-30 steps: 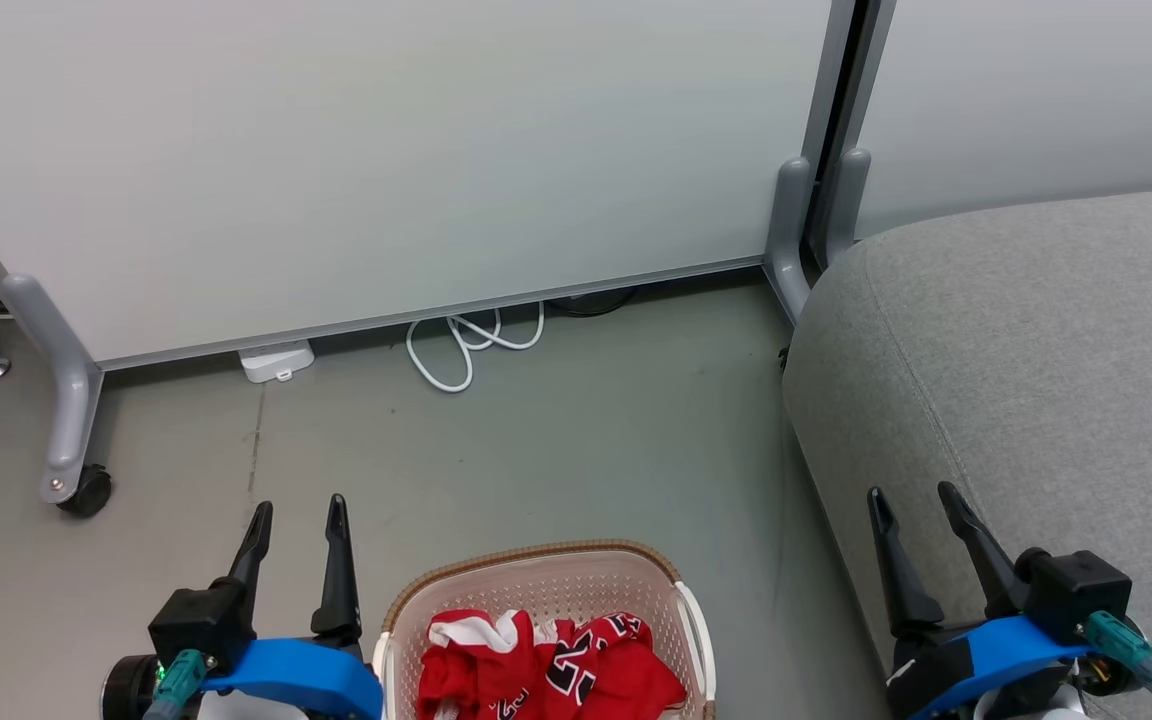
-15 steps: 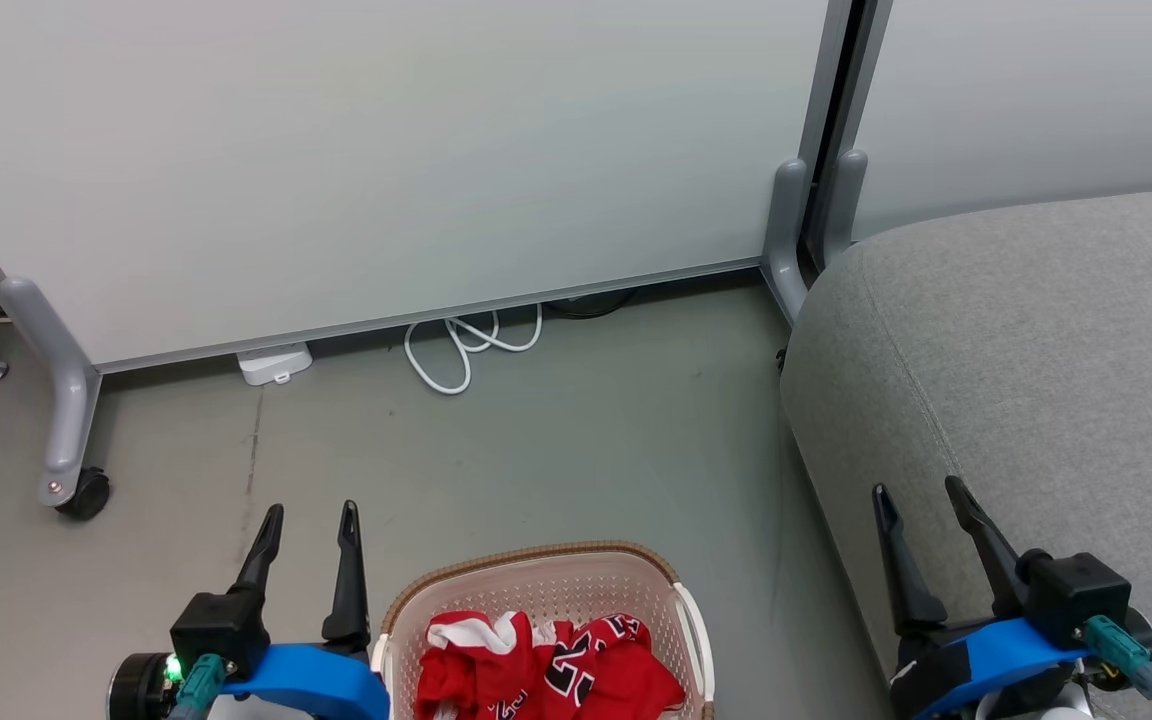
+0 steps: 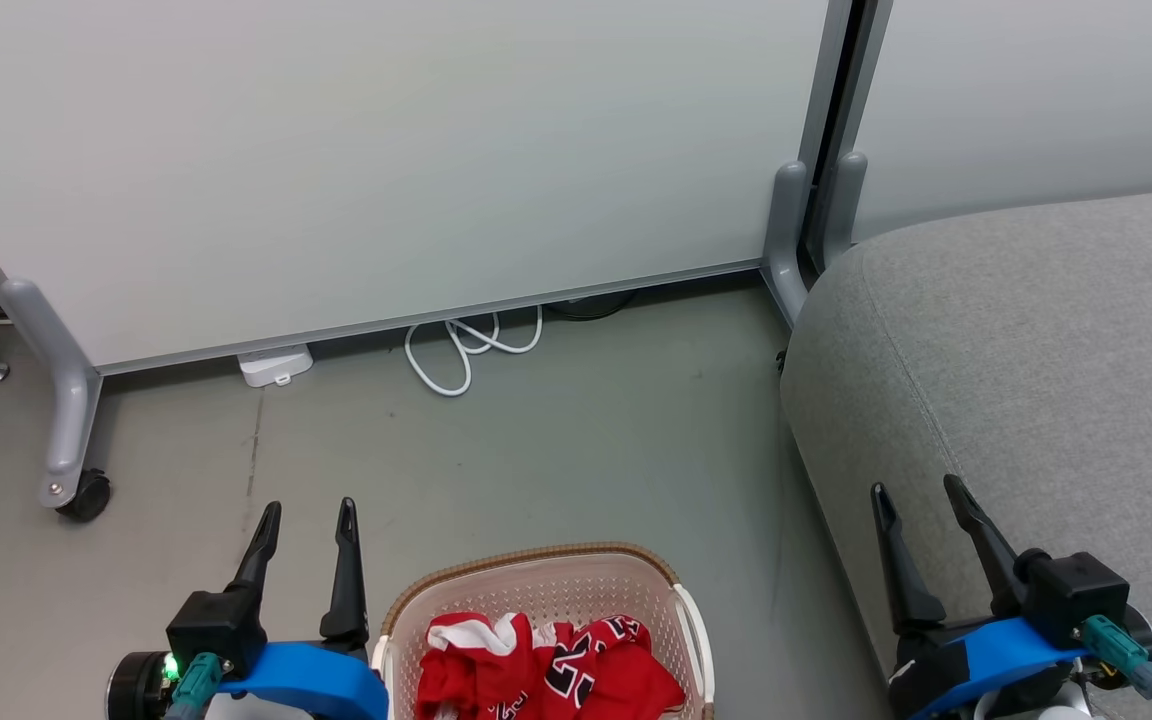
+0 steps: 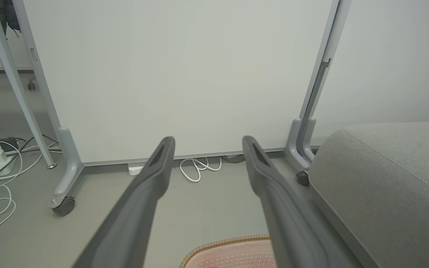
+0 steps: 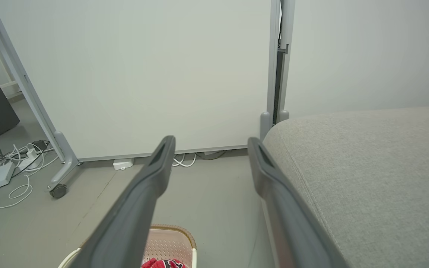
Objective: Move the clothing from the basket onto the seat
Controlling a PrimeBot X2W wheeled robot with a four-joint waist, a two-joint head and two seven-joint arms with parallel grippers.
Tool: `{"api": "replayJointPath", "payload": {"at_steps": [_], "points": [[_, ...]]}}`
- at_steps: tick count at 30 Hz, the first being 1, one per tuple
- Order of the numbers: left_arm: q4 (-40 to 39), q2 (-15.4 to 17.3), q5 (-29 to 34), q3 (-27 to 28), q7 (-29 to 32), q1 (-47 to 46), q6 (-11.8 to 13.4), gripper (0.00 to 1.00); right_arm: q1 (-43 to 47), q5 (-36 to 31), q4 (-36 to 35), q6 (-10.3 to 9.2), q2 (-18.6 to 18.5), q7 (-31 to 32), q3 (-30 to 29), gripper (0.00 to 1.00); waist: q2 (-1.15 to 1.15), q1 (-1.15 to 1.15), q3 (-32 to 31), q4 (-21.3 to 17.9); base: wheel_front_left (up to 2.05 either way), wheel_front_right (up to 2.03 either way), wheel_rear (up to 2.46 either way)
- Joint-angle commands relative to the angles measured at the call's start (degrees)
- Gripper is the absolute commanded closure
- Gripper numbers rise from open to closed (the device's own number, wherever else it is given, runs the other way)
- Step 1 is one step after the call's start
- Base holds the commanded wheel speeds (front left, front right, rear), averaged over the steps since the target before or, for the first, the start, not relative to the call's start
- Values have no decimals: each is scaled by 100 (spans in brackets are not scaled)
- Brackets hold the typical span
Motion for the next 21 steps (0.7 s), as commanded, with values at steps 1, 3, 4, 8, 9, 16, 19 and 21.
{"api": "replayJointPath", "payload": {"at_steps": [1,3,4,8,9,16,19,21], "points": [[6,6,5,-2,-28,-44,24,0,-32,-42,5,2,-31,-5,8,0,0,0,1,-8,0,0,0],[9,5,7,-10,-28,-38,39,0,-29,-48,-7,2,-31,5,15,0,0,0,6,-20,0,0,0],[13,5,9,-17,-28,-33,41,0,-28,-44,-15,2,-31,11,21,0,0,0,11,-27,0,0,0],[42,6,4,4,-28,1,42,0,-53,-40,-40,2,-30,33,83,0,0,0,54,-113,0,0,0],[64,6,10,12,-28,1,31,0,-67,-39,-44,2,-30,26,101,0,0,0,71,-144,0,0,0],[280,49,81,23,-27,-172,-11,0,-246,-89,-149,3,-29,85,371,0,0,0,380,-505,0,0,0],[440,123,179,-60,-27,-291,-39,0,-398,-78,-196,3,-26,89,525,0,0,0,609,-719,0,0,0],[576,193,238,-134,-28,-435,-63,0,-510,-58,-212,2,-25,76,616,0,0,0,794,-860,0,0,0]]}}
